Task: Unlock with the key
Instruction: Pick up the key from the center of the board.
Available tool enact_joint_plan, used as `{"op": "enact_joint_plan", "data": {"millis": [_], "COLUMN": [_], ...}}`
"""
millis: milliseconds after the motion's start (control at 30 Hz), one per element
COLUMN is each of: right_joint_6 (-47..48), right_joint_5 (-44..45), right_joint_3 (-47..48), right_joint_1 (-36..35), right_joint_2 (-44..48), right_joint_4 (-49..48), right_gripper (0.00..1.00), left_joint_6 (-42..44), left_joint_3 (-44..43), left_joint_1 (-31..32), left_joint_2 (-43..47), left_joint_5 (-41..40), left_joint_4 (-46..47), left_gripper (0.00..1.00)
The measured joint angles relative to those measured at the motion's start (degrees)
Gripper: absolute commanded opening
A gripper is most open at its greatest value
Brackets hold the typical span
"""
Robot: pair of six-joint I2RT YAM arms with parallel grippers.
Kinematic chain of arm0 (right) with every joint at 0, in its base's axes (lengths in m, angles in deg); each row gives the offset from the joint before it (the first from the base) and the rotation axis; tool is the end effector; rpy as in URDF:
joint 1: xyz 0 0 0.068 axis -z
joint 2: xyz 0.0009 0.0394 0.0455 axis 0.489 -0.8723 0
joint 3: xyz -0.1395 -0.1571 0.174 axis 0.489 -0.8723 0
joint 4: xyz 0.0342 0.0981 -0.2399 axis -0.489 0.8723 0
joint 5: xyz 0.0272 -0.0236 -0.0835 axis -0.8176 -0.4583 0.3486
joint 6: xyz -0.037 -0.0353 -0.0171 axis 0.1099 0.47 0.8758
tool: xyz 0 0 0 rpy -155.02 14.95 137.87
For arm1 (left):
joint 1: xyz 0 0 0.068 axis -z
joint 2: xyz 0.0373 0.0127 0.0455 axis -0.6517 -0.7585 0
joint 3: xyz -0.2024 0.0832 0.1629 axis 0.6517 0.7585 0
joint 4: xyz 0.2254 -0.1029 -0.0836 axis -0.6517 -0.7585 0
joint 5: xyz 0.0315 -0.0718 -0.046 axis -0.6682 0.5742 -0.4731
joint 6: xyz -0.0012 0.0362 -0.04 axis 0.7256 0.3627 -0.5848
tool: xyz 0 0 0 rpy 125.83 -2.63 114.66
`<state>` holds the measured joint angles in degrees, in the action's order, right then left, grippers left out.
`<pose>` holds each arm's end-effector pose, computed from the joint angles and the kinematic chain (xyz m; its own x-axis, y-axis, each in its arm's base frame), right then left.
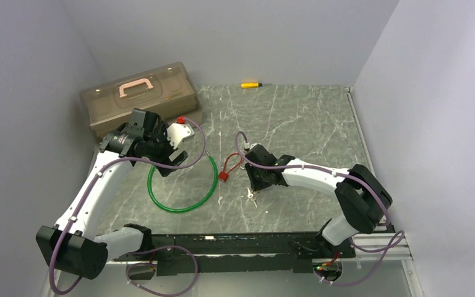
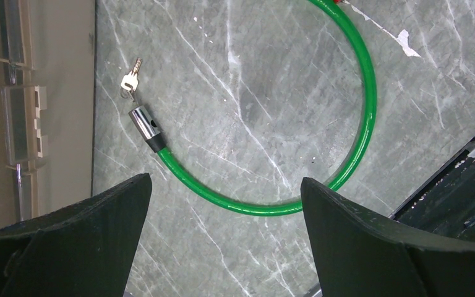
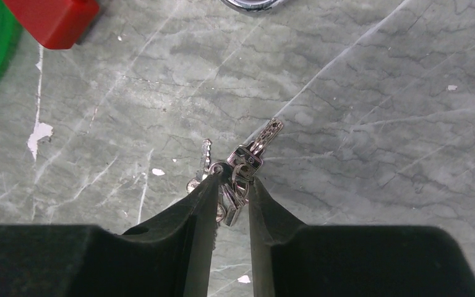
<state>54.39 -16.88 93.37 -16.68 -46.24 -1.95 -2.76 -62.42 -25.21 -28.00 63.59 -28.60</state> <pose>0.2032 0.2066 0.1749 -0.8403 -0.2820 -0.4630 -0.3837 0.9127 0.1406 0.2070 -0.0669 0.3307 -0.4096 0.7041 -0.5800 0.7930 0.5892 0.1553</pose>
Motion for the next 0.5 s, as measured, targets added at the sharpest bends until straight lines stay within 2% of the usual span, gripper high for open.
{"op": "enact_joint_plan", "data": {"millis": [67,200,500], "right_joint_6": [0.0,0.1,0.2], "right_joint_5": [0.0,0.0,0.0], "right_joint_3": [0.0,0.0,0.1], "right_joint_1": [0.0,0.0,0.0], "right_joint_2": [-0.6,-1.3,-1.3], "right_joint_4": [0.0,-0.1,0.0], "right_gripper": [0.20,0.00,0.00], "left_joint_6": [0.0,0.0,0.0], "left_joint_3": [0.0,0.3,0.3], "left_joint_1": [0.0,0.0,0.0], "left_joint_2": [0.1,0.5,0.5], "left_joint_5": [0.0,0.0,0.1], "left_joint_4": [0.0,0.0,0.0], "left_gripper": [0.95,0.95,0.94]}}
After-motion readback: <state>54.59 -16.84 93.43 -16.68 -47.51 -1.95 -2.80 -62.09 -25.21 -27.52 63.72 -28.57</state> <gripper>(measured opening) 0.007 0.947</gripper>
